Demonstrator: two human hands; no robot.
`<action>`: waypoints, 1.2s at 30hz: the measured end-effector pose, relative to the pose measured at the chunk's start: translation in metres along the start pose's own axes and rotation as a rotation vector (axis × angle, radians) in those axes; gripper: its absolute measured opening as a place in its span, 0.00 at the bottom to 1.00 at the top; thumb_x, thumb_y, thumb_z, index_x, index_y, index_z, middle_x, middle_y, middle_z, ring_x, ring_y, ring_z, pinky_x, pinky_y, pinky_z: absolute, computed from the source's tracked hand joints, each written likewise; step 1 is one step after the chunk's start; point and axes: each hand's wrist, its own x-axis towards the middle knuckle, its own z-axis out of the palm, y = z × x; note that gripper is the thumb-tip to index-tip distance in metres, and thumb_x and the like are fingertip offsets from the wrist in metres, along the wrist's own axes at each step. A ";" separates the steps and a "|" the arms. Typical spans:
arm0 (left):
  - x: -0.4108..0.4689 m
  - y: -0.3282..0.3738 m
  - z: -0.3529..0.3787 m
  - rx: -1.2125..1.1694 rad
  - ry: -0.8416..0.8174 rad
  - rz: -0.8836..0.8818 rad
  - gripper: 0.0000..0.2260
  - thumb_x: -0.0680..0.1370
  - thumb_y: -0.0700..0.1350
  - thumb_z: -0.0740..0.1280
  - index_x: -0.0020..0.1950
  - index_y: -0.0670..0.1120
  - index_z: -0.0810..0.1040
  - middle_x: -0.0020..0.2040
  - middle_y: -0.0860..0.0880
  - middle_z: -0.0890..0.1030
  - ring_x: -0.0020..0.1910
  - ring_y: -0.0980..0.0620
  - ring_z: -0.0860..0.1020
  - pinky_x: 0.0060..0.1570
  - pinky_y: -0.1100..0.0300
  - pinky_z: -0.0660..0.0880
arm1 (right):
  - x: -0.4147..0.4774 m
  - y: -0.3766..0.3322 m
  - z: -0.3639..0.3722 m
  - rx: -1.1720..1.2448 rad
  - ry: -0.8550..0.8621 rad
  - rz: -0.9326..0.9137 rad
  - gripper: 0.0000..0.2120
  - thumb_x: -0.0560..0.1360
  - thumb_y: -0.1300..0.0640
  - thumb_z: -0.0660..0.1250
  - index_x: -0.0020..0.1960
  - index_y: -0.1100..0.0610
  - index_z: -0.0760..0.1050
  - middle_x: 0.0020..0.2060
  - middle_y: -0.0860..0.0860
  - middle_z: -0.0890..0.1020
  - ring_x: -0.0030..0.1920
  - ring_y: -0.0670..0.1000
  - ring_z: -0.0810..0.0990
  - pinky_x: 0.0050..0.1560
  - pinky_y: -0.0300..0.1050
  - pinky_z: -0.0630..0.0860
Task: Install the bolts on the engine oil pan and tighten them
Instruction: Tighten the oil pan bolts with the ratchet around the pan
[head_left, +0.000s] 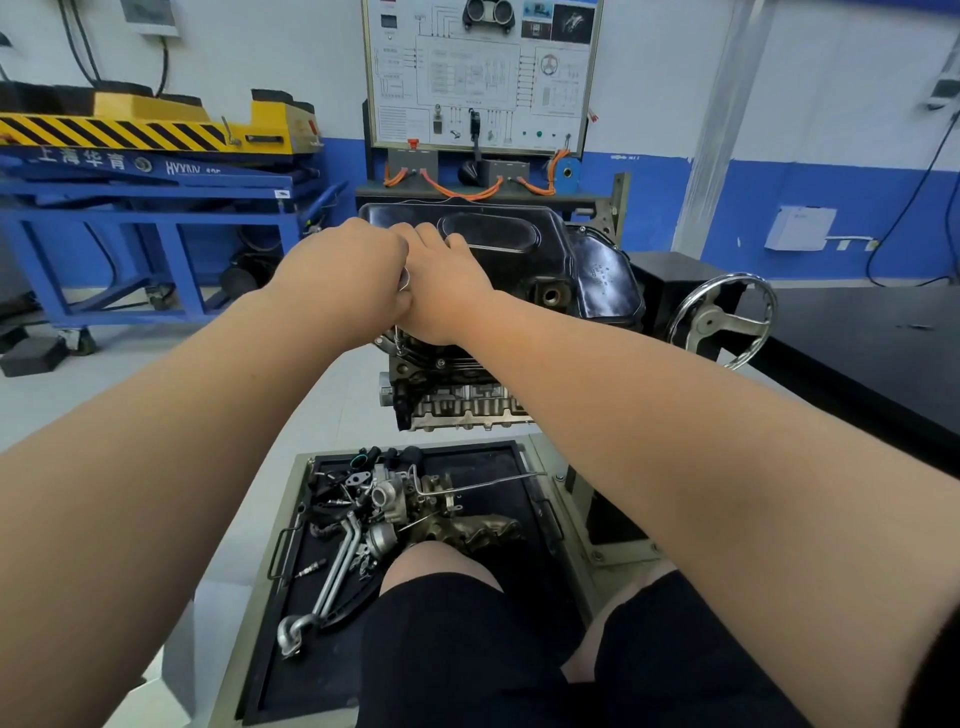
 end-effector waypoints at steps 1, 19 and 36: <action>0.000 0.000 -0.001 0.002 0.003 0.004 0.08 0.77 0.48 0.63 0.50 0.44 0.77 0.40 0.45 0.76 0.38 0.45 0.76 0.39 0.52 0.77 | 0.000 0.000 -0.001 0.003 -0.002 0.003 0.26 0.75 0.48 0.58 0.71 0.54 0.63 0.67 0.53 0.65 0.65 0.55 0.63 0.65 0.56 0.61; -0.003 0.000 0.000 -0.004 -0.025 -0.007 0.08 0.77 0.46 0.64 0.54 0.45 0.77 0.42 0.45 0.78 0.40 0.46 0.77 0.40 0.52 0.76 | -0.001 -0.002 0.001 0.006 0.010 0.010 0.28 0.74 0.45 0.60 0.71 0.54 0.63 0.67 0.53 0.65 0.65 0.55 0.63 0.66 0.55 0.60; -0.011 0.010 -0.003 0.036 -0.142 0.003 0.18 0.74 0.39 0.69 0.63 0.45 0.73 0.55 0.45 0.76 0.53 0.43 0.75 0.53 0.48 0.74 | -0.007 -0.007 0.018 0.160 0.005 0.098 0.31 0.76 0.48 0.56 0.77 0.54 0.53 0.75 0.50 0.55 0.75 0.51 0.49 0.74 0.55 0.44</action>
